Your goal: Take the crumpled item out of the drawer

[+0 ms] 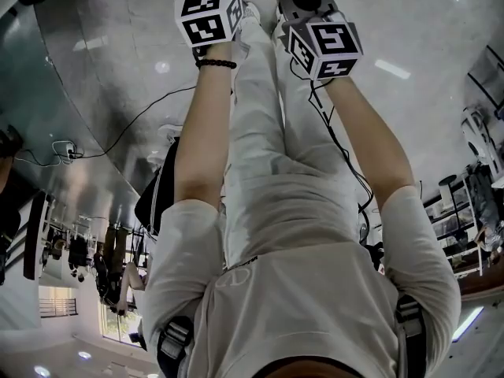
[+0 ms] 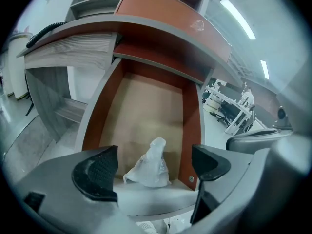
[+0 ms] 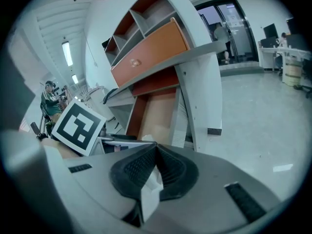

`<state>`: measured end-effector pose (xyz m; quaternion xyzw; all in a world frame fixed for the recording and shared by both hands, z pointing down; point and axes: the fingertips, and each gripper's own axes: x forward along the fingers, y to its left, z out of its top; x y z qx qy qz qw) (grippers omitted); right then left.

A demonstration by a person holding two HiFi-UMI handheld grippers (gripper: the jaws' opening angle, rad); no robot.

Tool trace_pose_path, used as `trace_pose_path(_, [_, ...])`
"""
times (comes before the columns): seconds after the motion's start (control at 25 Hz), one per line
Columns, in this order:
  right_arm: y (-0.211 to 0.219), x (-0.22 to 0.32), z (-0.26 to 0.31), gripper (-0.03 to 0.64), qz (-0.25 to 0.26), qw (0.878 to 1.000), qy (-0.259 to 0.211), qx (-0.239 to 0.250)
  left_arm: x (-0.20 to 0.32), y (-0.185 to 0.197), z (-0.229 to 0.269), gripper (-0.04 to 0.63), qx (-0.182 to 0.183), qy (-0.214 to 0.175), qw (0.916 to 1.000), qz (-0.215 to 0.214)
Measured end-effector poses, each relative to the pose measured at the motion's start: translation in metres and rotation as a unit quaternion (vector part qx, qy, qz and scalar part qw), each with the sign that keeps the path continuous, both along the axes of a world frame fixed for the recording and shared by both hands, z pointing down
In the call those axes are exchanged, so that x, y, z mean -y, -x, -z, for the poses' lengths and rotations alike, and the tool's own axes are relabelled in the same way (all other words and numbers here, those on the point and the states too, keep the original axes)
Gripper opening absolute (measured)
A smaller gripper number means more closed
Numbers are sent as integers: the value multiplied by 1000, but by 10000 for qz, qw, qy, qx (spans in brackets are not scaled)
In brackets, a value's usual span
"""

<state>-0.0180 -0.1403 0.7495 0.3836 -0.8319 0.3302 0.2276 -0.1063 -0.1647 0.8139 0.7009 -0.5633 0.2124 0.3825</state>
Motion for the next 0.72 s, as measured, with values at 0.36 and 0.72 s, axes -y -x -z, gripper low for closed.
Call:
trace_pose_path(0.36, [9,0,-14,2,49,10000,48,0,0,3,-12,454,420,276,9986,-132])
trace_pose_path(0.72, [5,2,-22,1,-15,10000,92,-21,1,-9,-16,366,864,586,9931,-526])
